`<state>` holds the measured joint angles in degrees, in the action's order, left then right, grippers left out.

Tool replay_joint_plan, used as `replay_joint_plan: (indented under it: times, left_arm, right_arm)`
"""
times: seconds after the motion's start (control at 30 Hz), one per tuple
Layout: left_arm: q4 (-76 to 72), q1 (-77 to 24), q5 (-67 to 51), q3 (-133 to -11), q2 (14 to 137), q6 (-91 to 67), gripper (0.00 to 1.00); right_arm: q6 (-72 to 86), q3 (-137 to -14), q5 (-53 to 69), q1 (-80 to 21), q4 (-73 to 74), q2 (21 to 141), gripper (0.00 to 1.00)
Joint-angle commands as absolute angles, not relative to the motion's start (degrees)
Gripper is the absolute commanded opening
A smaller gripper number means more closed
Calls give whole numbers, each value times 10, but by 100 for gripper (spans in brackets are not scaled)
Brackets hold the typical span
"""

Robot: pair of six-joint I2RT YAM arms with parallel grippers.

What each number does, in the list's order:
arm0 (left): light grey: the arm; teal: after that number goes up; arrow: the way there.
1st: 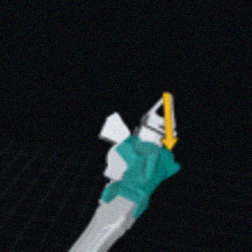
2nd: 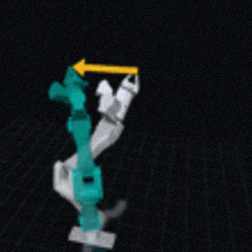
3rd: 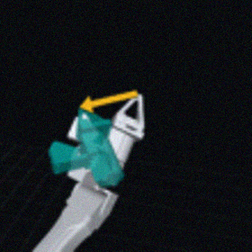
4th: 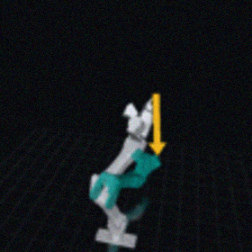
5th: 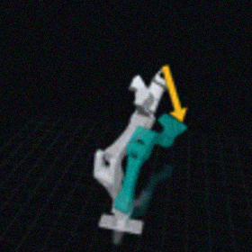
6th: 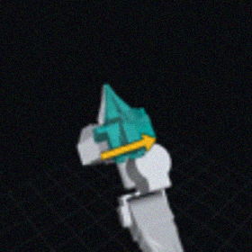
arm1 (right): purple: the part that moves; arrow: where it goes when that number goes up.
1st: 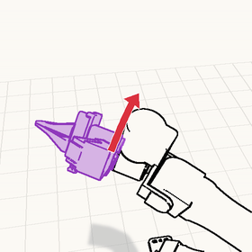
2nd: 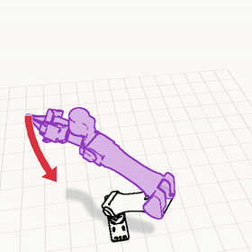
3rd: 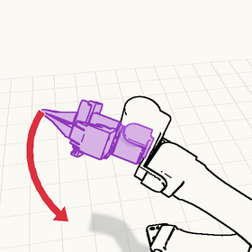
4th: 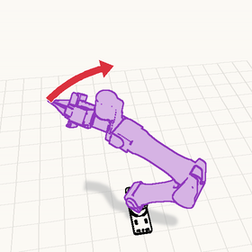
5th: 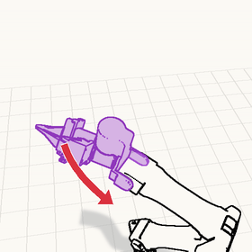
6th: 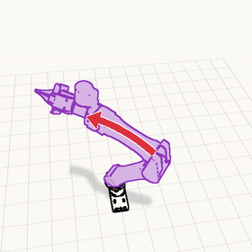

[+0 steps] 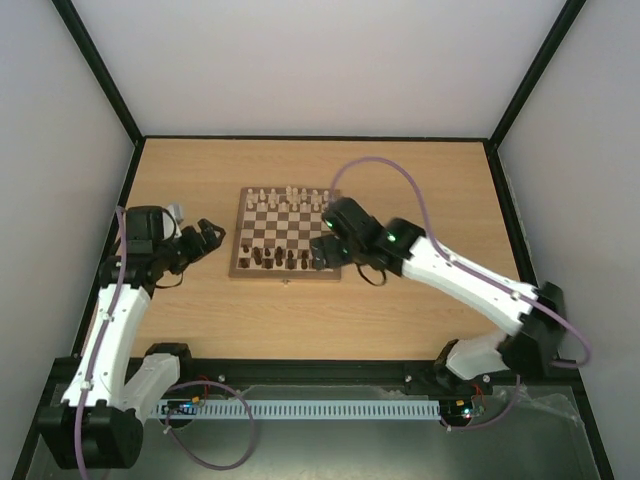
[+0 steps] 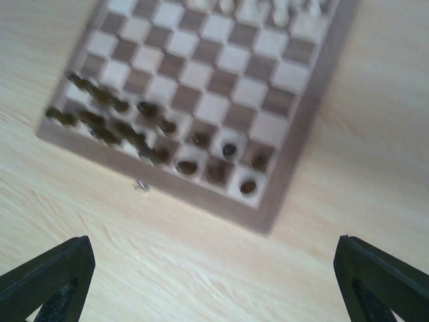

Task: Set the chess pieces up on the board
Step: Reset both arms

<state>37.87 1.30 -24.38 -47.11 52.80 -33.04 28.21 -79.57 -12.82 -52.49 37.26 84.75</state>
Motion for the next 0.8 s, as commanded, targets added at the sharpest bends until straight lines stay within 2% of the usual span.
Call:
replay_joint_plan:
  times: [0.0, 0.13, 0.3, 0.5, 0.6, 0.77]
  left_arm:
    - [348, 10, -201, -432, 460, -311, 99]
    - [331, -1, -175, -401, 376, -320, 99]
    - [337, -20, -147, -401, 285, -340, 99]
    - [363, -23, -148, -396, 268, -343, 99]
    - [370, -23, -147, -399, 258, -341, 99]
    - [391, -23, -143, -418, 268, -329, 99]
  right_arm:
    - [340, -585, -145, -523, 264, 703, 99]
    - [361, -404, -165, -524, 148, 542, 99]
    - [384, -270, -194, -523, 88, 406, 99]
    - [394, -261, -188, -524, 157, 365, 99]
    - [393, -242, -146, -525, 135, 328, 99]
    - [400, -255, -147, -525, 154, 305, 99]
